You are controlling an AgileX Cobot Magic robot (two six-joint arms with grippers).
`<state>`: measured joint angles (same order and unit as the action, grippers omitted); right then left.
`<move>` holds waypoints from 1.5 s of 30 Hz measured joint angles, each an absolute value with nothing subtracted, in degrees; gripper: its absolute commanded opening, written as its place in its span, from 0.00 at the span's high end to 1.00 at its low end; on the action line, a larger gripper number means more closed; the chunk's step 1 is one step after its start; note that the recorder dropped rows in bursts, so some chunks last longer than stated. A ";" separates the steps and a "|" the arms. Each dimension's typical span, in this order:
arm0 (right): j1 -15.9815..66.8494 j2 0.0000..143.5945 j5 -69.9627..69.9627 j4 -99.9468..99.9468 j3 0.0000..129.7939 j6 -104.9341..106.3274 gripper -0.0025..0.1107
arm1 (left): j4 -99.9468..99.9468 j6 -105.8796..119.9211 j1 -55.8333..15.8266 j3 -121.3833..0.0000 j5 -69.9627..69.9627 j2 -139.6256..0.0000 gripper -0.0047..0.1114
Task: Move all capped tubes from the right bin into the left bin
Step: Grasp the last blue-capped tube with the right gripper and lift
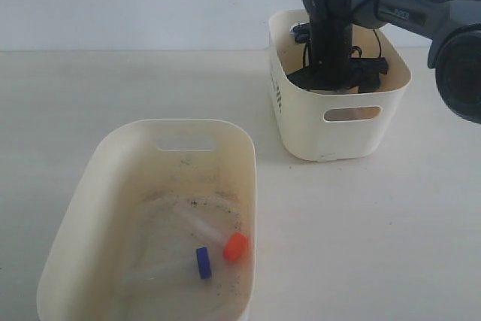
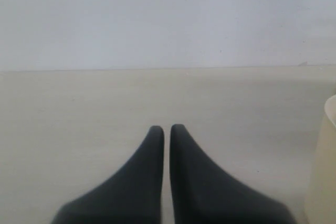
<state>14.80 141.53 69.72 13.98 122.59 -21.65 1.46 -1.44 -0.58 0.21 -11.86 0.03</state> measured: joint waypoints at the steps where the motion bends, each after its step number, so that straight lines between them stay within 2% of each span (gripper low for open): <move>1: 14.80 141.53 69.72 13.98 122.59 -21.65 0.18 | 1.46 -1.44 -0.58 0.21 -11.86 0.03 0.92; 15: 14.80 142.41 69.72 15.87 122.82 -22.74 0.18 | 1.46 -1.44 -0.58 0.21 -11.86 0.03 0.92; 17: 14.80 142.50 69.72 15.98 122.94 -22.99 0.24 | 1.46 -1.44 -0.58 0.21 -11.86 0.03 0.92; 22: 14.82 142.96 70.19 17.71 123.20 -23.12 0.51 | 1.46 -1.44 -0.58 0.21 -11.86 0.03 0.92; 25: 14.82 143.31 70.87 19.80 123.31 -23.12 0.61 | 1.46 -1.44 -0.58 0.21 -11.86 0.03 0.92; 29: 14.49 143.57 71.35 21.62 123.31 -22.98 0.65 | 1.46 -1.44 -0.58 0.21 -11.86 0.03 0.92; 38: 14.36 143.69 71.35 21.39 123.31 -22.53 0.65 | 1.46 -1.44 -0.58 0.21 -11.86 0.03 0.92; 41: 14.36 143.69 71.35 21.39 123.31 -22.40 0.77 | 1.46 -1.44 -0.58 0.21 -11.86 0.03 0.92; 44: 14.36 143.80 71.25 21.02 123.31 -22.16 0.98 | 1.46 -1.44 -0.58 0.21 -11.86 0.03 0.92; 45: 14.36 143.80 71.25 21.02 123.31 -22.06 0.98 | 1.46 -1.44 -0.58 0.21 -11.86 0.03 0.92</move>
